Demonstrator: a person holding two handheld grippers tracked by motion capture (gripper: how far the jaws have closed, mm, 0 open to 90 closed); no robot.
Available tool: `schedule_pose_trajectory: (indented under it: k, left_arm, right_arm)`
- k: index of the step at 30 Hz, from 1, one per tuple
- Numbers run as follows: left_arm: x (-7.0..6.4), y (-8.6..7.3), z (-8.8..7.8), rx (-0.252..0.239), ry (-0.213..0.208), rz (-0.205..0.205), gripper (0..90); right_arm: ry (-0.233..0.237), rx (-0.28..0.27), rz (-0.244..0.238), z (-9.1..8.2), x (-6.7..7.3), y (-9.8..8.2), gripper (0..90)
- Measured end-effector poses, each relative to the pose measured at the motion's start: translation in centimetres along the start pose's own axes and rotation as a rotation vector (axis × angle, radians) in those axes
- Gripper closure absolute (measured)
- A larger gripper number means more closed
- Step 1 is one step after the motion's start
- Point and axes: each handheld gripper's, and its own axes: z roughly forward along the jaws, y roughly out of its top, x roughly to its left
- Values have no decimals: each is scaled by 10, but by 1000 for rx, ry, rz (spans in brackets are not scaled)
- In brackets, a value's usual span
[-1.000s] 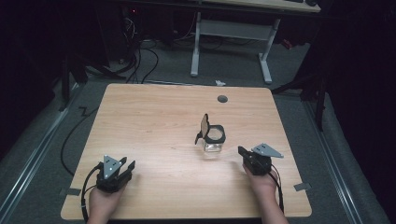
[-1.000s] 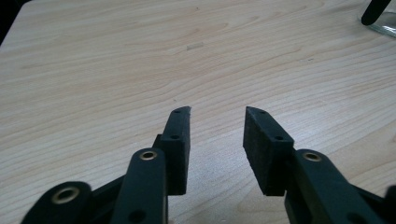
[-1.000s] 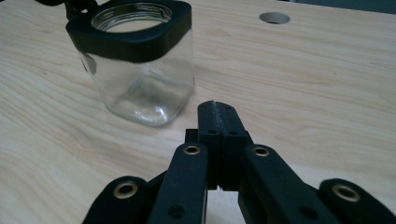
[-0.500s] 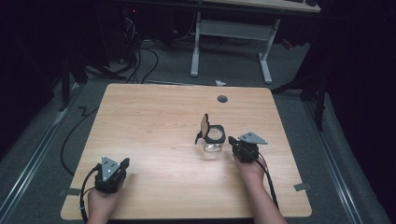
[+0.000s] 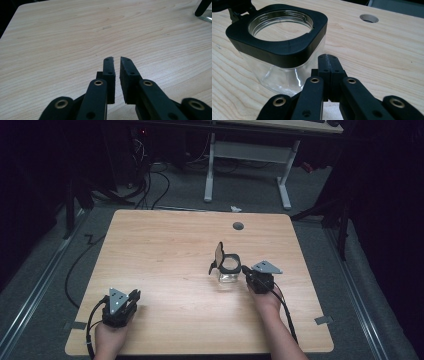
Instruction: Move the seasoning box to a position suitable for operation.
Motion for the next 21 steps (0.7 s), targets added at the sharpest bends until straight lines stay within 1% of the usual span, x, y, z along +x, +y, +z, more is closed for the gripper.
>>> schedule_pose_trajectory:
  k: [4, 5, 10, 17, 21]
  left_arm:
    - [-1, -1, 0, 0, 0, 7, 799]
    - [-1, -1, 0, -2, 1, 8, 797]
    - [-1, 0, 0, -7, -3, -8, 775]
    - [-3, 1, -1, -2, -8, -2, 751]
    - [-3, 2, -2, -11, -13, -5, 744]
  right_arm:
    - [11, -9, -2, 0, 2, 1, 900]
    - [13, -7, -6, -1, 4, 0, 900]
    - [23, -13, -12, -4, 6, -1, 900]
    - [40, -15, -17, -10, 13, -4, 900]
    - [52, -20, -21, -14, 18, -6, 900]
